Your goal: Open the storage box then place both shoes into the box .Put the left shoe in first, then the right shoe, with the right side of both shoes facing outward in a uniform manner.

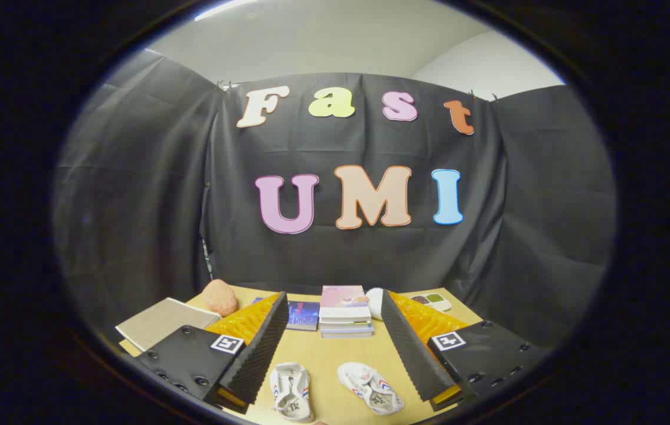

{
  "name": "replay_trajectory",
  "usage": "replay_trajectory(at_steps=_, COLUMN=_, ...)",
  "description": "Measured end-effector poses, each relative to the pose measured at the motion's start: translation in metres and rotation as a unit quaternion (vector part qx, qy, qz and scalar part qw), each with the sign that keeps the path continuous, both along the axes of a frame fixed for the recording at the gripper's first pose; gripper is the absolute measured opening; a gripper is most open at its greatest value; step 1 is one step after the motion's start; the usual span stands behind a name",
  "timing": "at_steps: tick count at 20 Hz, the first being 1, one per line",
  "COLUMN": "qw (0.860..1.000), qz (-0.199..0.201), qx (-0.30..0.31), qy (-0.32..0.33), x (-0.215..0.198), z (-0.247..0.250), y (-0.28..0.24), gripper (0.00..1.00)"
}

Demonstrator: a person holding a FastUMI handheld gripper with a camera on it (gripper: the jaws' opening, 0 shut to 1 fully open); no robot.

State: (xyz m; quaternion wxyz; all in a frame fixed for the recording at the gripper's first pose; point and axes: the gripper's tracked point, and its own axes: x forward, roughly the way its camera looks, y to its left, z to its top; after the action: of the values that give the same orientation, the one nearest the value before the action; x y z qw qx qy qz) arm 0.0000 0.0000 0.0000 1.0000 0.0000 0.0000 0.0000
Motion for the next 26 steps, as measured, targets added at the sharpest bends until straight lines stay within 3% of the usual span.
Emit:
replay_trajectory(at_steps=19, qw=0.999, qz=-0.015, qx=0.028, qy=-0.008, x=0.005, z=0.006, y=0.003, gripper=0.99)
replay_trajectory(at_steps=23, qw=0.997, qz=0.008, qx=0.075, qy=-0.016, x=0.004, z=0.005, y=0.019, gripper=0.99)
replay_trajectory(at_steps=26, qw=0.987, qz=0.038, qx=0.152, qy=-0.026, x=-0.001, z=0.0, y=0.038, gripper=0.99)
